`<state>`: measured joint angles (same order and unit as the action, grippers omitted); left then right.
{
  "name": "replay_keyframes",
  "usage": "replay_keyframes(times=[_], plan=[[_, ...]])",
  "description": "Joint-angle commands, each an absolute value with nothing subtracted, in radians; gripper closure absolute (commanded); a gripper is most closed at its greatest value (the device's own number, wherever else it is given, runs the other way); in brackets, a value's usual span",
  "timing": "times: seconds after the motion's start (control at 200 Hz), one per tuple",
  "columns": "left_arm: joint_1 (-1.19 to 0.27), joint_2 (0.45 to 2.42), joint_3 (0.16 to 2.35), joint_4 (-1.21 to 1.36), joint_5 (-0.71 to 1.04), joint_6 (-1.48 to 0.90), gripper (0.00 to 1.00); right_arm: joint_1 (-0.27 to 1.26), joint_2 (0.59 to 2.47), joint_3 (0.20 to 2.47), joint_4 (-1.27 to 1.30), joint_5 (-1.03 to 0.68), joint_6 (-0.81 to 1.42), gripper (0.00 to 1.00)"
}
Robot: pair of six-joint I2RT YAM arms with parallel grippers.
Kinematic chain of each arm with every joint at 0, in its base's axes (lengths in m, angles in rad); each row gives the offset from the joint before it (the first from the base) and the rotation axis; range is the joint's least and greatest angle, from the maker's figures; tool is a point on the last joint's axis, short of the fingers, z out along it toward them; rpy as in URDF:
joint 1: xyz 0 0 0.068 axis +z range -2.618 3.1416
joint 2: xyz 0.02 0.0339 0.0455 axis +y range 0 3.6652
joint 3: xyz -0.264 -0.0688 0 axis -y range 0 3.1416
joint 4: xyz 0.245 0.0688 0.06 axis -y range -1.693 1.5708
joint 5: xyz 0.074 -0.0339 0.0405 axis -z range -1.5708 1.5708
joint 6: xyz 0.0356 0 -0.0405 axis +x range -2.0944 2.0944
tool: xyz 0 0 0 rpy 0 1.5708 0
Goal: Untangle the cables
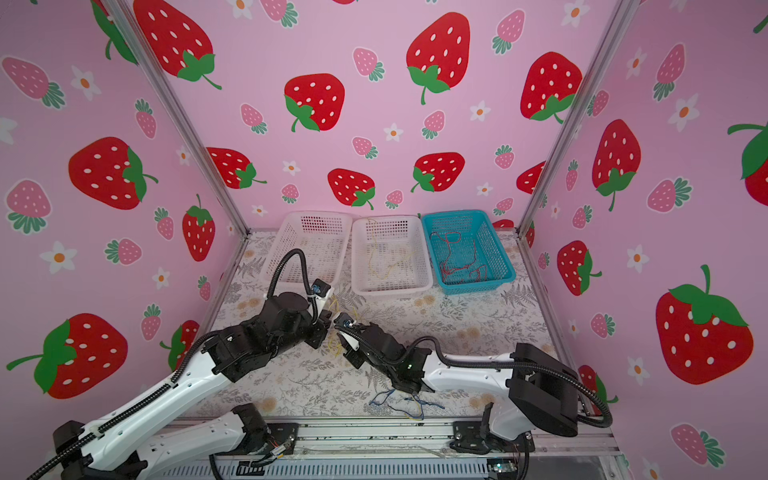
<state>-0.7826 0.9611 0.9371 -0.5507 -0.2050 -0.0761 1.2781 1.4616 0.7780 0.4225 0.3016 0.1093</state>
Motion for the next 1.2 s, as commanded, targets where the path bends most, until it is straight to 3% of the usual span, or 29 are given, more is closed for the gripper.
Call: replay_keyframes(times=[0.0,0.06,0.295,0.95,1.196], plan=[[-0.784,0.946,0.956,-0.544,-0.181,-0.07,1.0,1.256,1.46,0.787,0.434,0.321,0.113,0.7],[-0.785,0.945,0.954,-0.541,-0.174,-0.07,1.0,1.238,1.46,0.779,0.446,0.293,0.12,0.73],[-0.785,0.925,0.95,-0.54,-0.193,-0.065,1.0,1.212,1.459,0.766,0.446,0.261,0.138,1.0],[-0.745,0.821,0.926,-0.52,-0.353,-0.094,1.0,1.095,1.252,0.521,0.487,0.144,0.219,1.0],[-0.739,0.826,0.924,-0.496,-0.202,-0.094,1.0,1.092,1.216,0.484,0.538,0.0,0.203,0.69]])
